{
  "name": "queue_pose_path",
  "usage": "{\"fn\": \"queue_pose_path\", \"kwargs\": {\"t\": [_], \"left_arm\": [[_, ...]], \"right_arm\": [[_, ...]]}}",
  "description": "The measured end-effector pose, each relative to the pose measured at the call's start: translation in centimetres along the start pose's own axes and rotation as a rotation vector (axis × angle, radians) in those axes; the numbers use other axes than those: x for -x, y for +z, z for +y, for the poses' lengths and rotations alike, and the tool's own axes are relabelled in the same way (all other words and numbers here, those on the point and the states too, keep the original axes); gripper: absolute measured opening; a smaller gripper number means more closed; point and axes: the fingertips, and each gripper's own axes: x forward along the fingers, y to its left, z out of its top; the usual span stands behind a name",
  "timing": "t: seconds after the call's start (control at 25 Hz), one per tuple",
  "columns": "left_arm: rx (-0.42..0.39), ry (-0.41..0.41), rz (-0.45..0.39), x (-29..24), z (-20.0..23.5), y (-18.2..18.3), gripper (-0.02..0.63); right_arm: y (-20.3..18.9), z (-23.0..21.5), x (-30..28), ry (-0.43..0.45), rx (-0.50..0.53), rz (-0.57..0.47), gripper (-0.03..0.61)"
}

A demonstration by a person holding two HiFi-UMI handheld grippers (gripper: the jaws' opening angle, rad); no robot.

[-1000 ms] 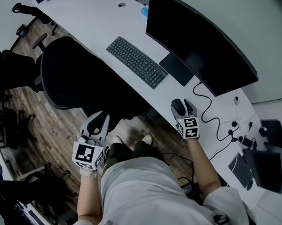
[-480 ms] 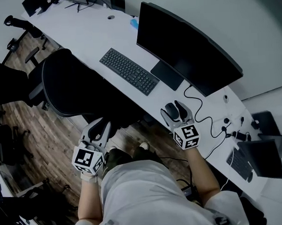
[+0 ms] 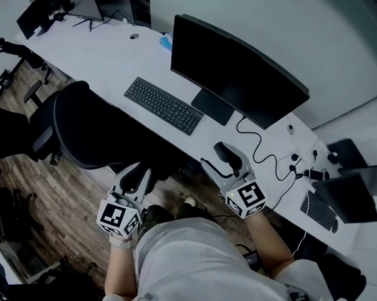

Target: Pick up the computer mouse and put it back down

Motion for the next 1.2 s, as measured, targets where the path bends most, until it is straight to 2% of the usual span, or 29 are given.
{"fn": "queue_pose_path", "kwargs": {"t": [0.24,0.56,0.92,1.2], "left_arm": [[-0.014,-0.056,-0.008,0.0,-0.2,1.6,0.064],[-0.02,-0.102,-0.022,0.8,0.0,2.0,0.066],[-0.009,-0.146,-0.022,1.3,0.0,1.8,0.066],[-0.009,-0.161,-0.019,1.7,-0.3,1.6,0.066]], "right_arm": [[2.8,3.5,0.5,0.02,0.008,-0.055,0.253],[4.3,6.7,1.0,0.028,0.003,-0.104,0.228],[3.8,9.2,1.0,0.021,-0.006,-0.112,0.207],[2.4,9.0,0.7,-0.002,-0.036,-0.09,0.198]]}}
